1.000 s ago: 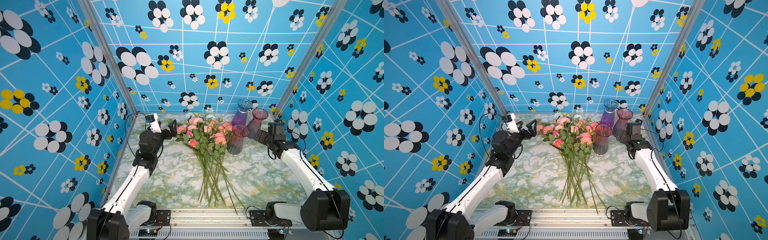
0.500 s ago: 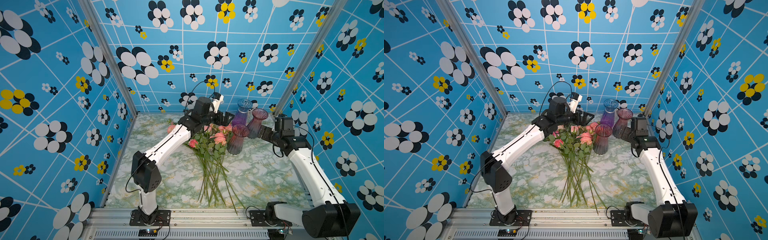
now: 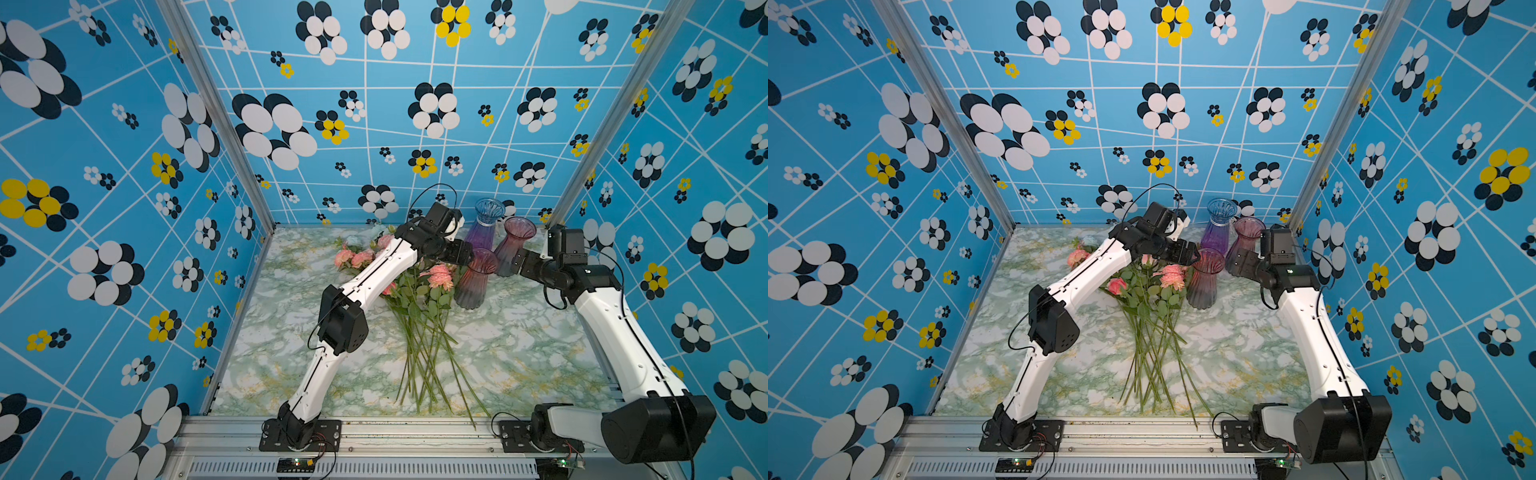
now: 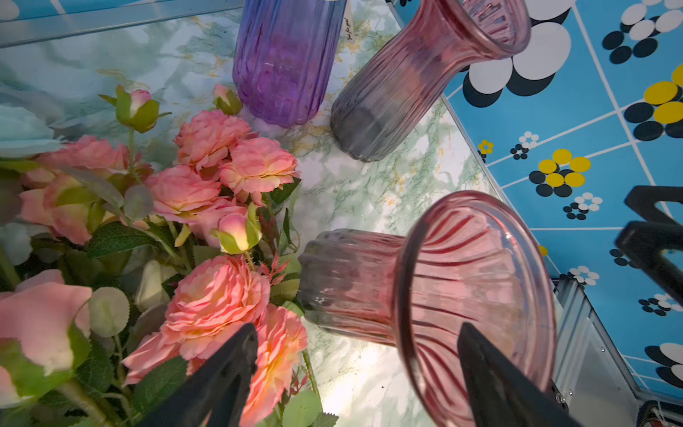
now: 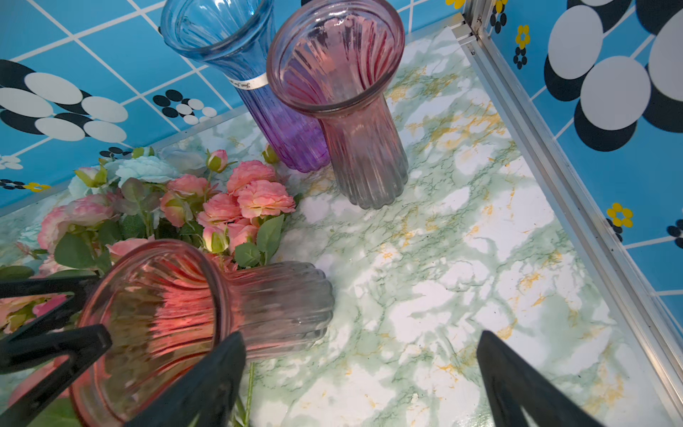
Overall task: Place the pink flowers into the vase
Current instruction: Pick up the vase from the center of the board.
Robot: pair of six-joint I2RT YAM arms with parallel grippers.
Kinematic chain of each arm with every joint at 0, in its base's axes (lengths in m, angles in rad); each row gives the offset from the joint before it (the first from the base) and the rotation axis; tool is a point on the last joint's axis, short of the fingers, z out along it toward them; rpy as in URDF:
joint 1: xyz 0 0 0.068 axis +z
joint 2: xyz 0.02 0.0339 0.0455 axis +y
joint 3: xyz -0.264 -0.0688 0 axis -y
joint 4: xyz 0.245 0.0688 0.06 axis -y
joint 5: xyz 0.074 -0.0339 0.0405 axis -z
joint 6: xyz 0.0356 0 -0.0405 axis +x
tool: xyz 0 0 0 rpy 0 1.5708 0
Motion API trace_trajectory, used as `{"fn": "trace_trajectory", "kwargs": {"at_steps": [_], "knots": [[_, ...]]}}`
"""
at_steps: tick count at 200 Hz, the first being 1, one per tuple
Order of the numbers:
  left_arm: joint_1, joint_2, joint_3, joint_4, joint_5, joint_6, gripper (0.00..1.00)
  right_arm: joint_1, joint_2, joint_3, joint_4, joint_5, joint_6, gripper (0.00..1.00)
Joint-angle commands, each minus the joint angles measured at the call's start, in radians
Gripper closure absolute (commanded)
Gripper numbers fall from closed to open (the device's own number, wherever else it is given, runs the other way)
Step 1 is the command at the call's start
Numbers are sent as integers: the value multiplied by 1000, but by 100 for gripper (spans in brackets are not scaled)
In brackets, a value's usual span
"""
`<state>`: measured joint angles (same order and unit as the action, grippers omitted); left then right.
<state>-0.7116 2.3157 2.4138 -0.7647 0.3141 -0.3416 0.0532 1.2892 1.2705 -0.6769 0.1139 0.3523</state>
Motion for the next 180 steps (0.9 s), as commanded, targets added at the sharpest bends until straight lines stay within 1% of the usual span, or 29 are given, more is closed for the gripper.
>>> {"fn": "trace_trajectory", "kwargs": {"at_steps": [1,18,30,55,93,105,143,180], "knots": [[-10,20,40,-19,-42,24,17,-3,3,-1,-9,-40,-4,1],[-16,31,50,-18,-49,28,17,-3,8,-3,-3,-69,4,1],[-20,47,67,-18,-52,31,20,-3,14,-7,8,-78,9,1],[-26,92,122,-14,-52,25,28,-3,45,13,11,-113,15,1],[-38,157,215,-7,-47,13,36,-3,96,59,9,-147,20,1],[-43,157,221,-4,-55,20,39,-3,116,76,5,-173,20,1],[-55,156,221,-2,-59,35,44,-3,183,123,-13,-259,27,2],[-56,156,220,-17,-53,52,56,-3,211,131,-1,-300,42,3]]}}
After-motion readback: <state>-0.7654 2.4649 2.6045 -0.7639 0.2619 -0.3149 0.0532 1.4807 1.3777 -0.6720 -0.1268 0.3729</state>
